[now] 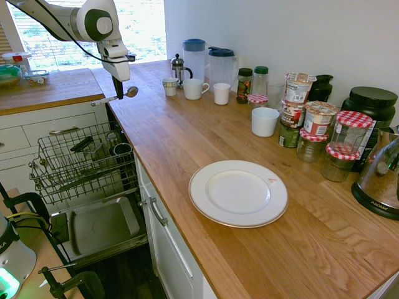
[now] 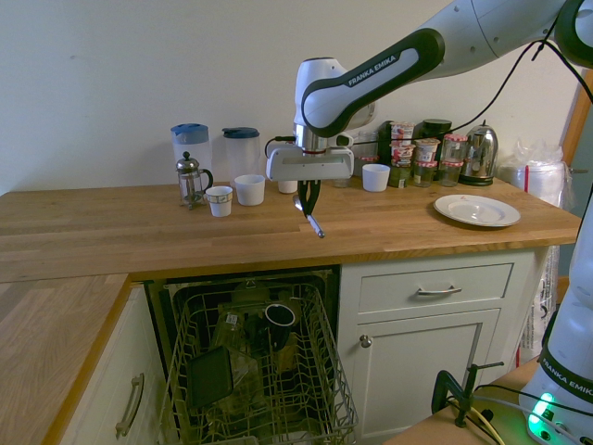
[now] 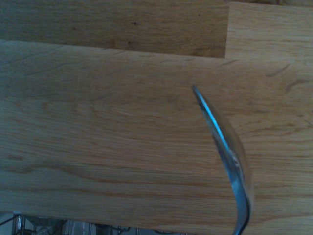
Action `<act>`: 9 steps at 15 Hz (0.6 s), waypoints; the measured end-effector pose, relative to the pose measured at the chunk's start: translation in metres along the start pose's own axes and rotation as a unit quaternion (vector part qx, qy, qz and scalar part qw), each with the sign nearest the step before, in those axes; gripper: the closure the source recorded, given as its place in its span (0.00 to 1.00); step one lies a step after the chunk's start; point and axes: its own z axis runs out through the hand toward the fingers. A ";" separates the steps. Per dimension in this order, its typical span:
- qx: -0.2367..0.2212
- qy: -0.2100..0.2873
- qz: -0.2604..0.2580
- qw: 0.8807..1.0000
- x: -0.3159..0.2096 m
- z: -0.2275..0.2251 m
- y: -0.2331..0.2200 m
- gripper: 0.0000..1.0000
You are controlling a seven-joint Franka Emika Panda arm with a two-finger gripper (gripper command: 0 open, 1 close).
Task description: Put the spoon in the dishwasher
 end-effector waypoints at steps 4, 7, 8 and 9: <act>0.002 0.007 0.017 1.000 -0.029 0.017 0.010 1.00; -0.001 0.005 0.030 1.000 -0.062 0.033 0.021 1.00; -0.002 0.004 0.031 1.000 -0.073 0.039 0.025 1.00; -0.004 0.003 0.031 1.000 -0.084 0.045 0.031 1.00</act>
